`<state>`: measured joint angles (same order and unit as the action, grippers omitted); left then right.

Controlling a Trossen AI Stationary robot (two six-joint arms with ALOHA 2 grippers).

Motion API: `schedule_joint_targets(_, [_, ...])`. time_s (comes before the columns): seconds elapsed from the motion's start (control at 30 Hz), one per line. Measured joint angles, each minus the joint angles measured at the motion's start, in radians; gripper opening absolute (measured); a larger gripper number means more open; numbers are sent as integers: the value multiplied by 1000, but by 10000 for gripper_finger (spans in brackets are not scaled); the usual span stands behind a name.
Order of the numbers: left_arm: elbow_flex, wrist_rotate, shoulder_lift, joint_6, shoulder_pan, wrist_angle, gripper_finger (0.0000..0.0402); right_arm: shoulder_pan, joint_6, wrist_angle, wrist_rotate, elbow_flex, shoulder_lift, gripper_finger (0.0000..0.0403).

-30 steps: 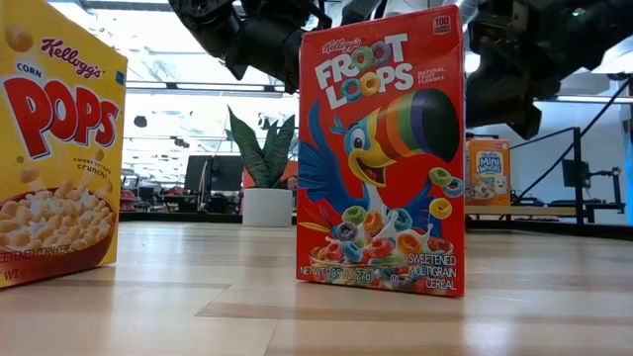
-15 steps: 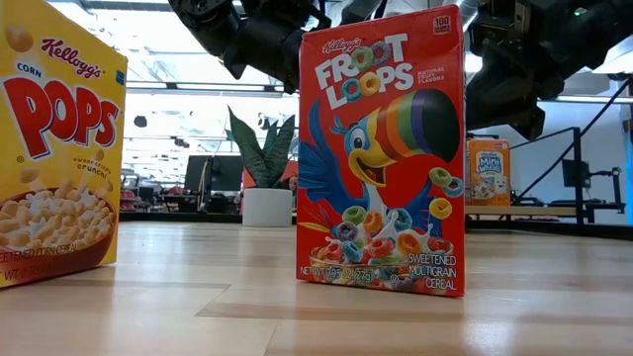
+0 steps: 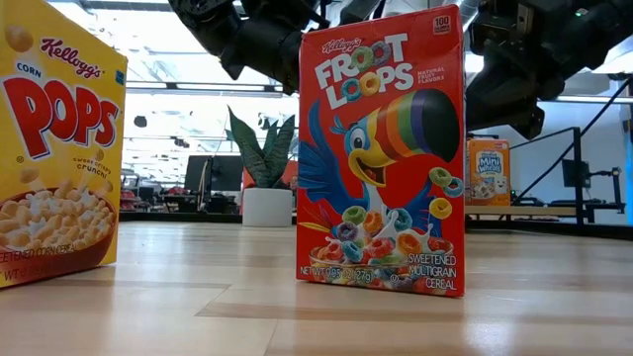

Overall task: Stack cereal on shelf
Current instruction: Put the orange cereal box on the shelf aligned with orange cereal boxes

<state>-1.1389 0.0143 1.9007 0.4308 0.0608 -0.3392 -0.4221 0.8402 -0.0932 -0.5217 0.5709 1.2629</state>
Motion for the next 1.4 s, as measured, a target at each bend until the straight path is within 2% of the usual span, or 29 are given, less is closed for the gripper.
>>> schedule_joint_targets(0.33, [0,0,-1,-1,0,17,0,0,-13,6,-3,-2,-3,97])
schedule_joint_targets(0.53, [0,0,-1,-1,0,14,0,28,-66,29,23,0,-56,97])
schedule_joint_targets(0.8, [0,0,-2,-10,0,13,0,39,-240,35,16,46,-166,99])
schedule_joint_targets(0.87, [0,0,-2,-20,0,12,0,39,-299,29,44,58,-176,106])
schedule_joint_targets(0.97, [0,0,-2,-26,0,11,0,39,-372,37,110,76,-182,137])
schedule_joint_targets(1.07, [0,0,-2,-26,0,12,0,41,-414,-11,165,94,-175,188])
schedule_joint_targets(1.23, [0,1,-2,-26,0,11,0,101,-501,-233,246,176,-134,281])
schedule_joint_targets(1.4, [0,1,-2,-27,0,12,0,203,-634,-373,394,276,-29,332])
